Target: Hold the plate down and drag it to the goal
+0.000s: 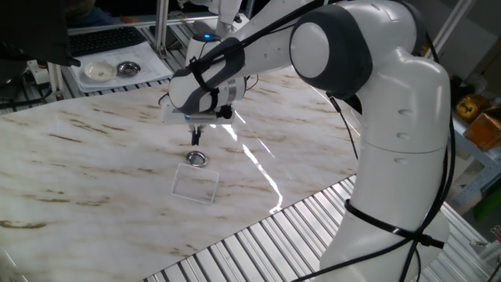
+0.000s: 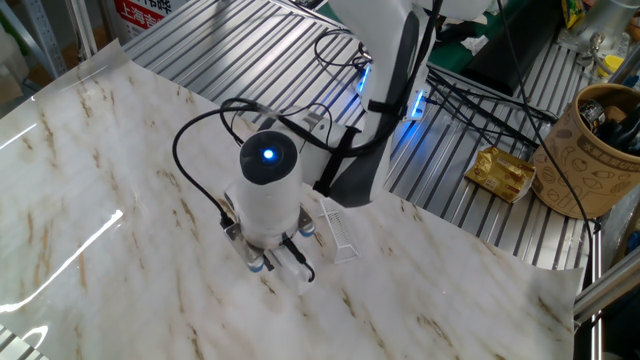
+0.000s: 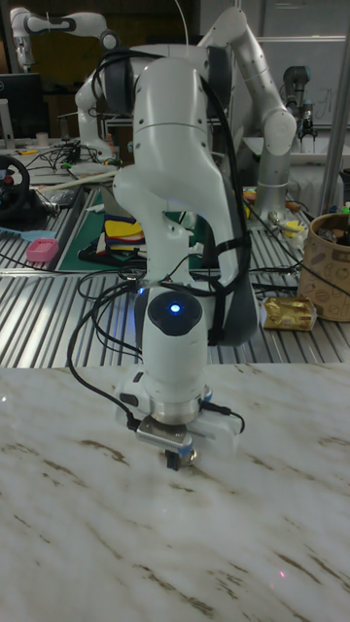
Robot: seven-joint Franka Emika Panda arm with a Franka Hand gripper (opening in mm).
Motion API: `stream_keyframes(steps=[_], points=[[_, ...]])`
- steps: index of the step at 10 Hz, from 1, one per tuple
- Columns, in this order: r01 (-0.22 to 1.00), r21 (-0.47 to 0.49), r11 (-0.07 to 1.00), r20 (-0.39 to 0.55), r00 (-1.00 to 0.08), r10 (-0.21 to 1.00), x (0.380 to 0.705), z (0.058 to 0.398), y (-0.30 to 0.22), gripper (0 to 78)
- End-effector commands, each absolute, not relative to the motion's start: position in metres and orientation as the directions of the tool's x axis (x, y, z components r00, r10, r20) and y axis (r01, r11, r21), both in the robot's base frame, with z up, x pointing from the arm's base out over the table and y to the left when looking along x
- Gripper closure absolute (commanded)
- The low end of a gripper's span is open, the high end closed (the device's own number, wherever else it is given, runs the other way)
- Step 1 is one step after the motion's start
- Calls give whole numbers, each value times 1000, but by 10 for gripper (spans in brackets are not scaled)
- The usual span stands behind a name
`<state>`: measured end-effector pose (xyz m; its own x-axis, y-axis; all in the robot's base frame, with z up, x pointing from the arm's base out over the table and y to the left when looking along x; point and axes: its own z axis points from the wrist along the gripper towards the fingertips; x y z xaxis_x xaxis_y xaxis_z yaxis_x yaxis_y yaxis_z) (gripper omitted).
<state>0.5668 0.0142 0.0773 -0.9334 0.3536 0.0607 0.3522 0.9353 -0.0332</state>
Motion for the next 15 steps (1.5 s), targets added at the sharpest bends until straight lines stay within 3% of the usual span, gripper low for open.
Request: stream_keyframes(steps=[1, 15], points=[[353, -30, 935, 46, -934, 354, 571, 73, 15, 776], [349, -20, 937, 32, -936, 350, 551, 55, 11, 776]])
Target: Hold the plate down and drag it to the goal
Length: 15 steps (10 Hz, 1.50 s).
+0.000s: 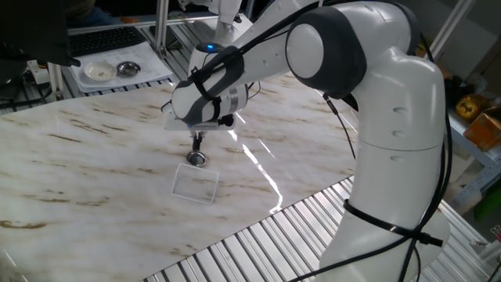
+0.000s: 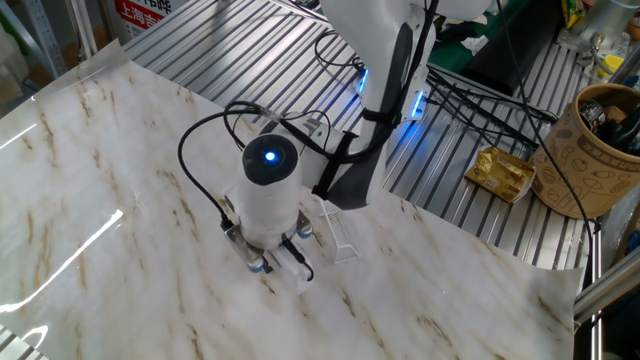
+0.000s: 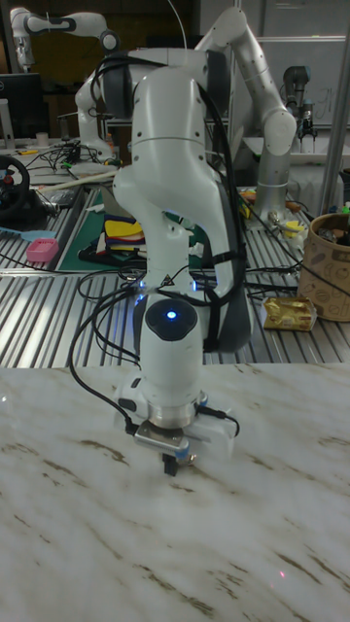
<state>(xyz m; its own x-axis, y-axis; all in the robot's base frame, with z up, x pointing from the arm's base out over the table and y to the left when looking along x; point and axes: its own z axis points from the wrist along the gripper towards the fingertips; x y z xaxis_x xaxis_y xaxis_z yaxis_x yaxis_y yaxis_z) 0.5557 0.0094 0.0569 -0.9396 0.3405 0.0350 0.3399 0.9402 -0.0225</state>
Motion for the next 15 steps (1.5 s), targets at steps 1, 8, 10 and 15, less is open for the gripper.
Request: stream_keyframes(steps=[1, 8, 10, 15], points=[[351, -19, 936, 31, -936, 351, 547, 54, 11, 776], [381, -24, 924, 41, -924, 381, 522, 59, 21, 776], [382, -24, 924, 39, -923, 383, 517, 58, 22, 776], [403, -27, 915, 48, -914, 404, 498, 60, 28, 776]])
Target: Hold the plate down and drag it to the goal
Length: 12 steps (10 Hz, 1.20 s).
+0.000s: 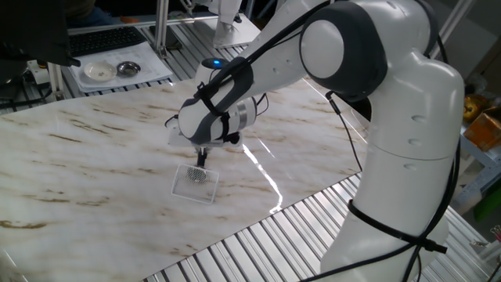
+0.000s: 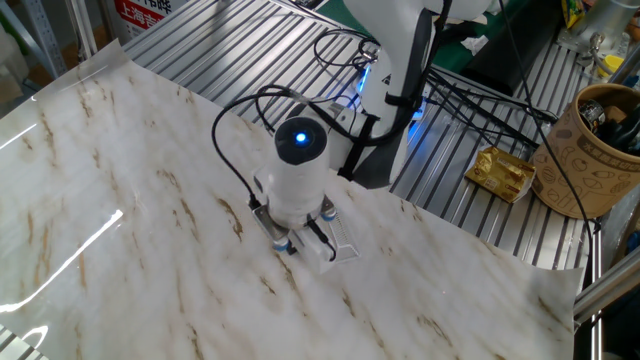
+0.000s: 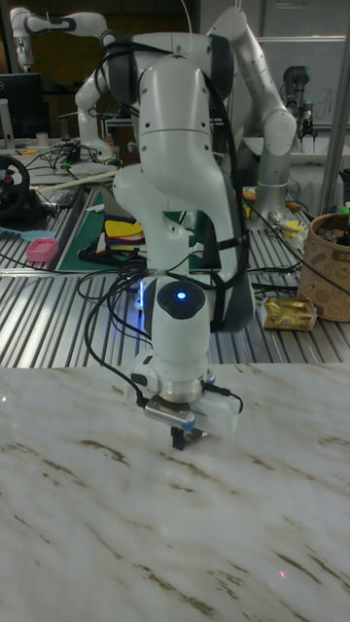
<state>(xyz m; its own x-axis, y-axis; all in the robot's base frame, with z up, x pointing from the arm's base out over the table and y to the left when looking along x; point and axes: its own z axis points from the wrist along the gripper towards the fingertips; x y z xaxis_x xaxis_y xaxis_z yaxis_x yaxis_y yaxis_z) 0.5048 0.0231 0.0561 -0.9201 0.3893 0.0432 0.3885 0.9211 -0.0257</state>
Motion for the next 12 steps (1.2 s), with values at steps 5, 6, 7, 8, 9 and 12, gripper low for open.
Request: stream_keyframes(steps=[5, 6, 7, 8, 9, 12], points=[[411, -32, 911, 59, -909, 412, 490, 64, 34, 776], [410, -32, 911, 59, -909, 412, 485, 63, 35, 776], [412, -32, 911, 60, -909, 413, 483, 63, 36, 776], [413, -31, 910, 63, -908, 414, 480, 64, 37, 776], [415, -31, 909, 64, -907, 416, 478, 64, 37, 776], [417, -31, 908, 67, -906, 418, 473, 64, 38, 776]])
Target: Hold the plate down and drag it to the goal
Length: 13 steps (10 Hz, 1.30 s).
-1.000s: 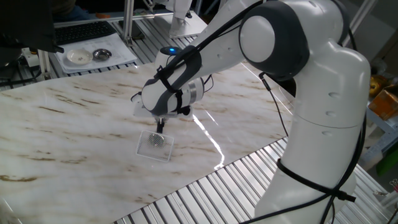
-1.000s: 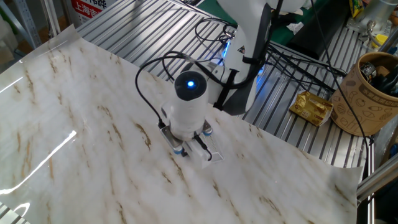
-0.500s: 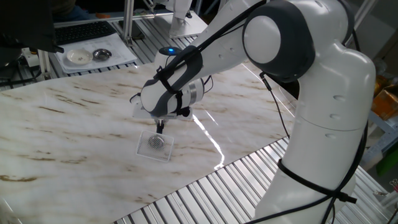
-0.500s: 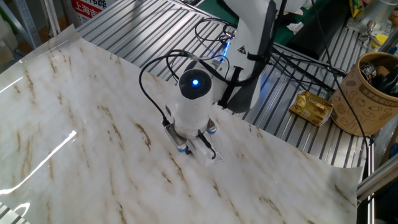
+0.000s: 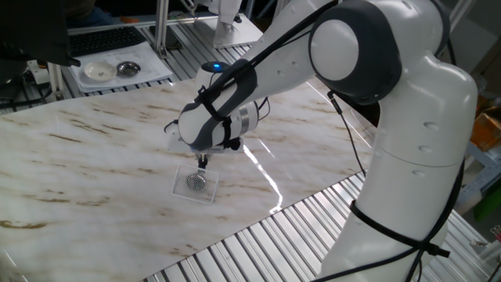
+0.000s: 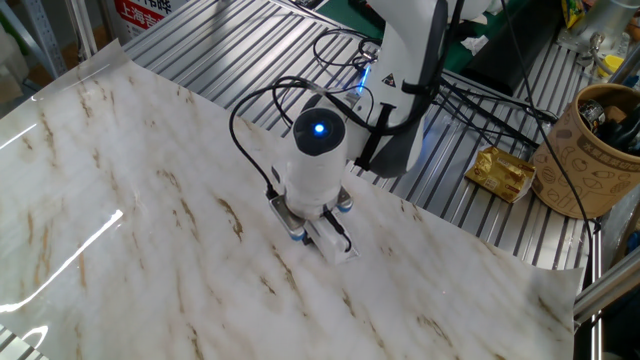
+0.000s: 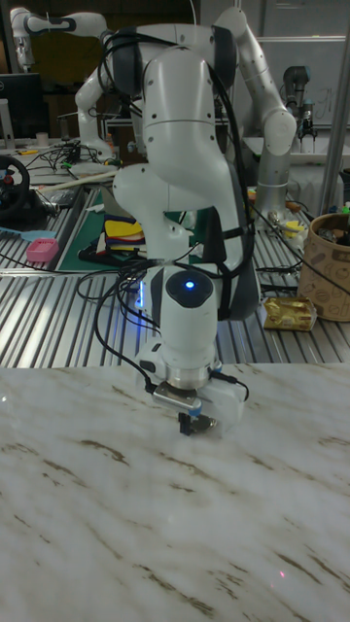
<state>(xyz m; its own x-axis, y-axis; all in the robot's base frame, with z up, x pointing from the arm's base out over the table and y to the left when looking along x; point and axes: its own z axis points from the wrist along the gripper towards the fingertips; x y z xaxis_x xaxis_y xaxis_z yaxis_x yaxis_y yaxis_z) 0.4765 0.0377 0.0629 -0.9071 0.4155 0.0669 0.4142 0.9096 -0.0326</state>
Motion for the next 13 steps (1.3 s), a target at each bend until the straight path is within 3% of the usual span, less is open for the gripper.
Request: stream_keyframes(steps=[1, 7, 13], points=[[418, -31, 908, 69, -905, 419, 472, 64, 39, 776], [416, -37, 909, 68, -906, 417, 470, 65, 41, 776], [404, -50, 913, 62, -911, 407, 500, 88, 40, 776]])
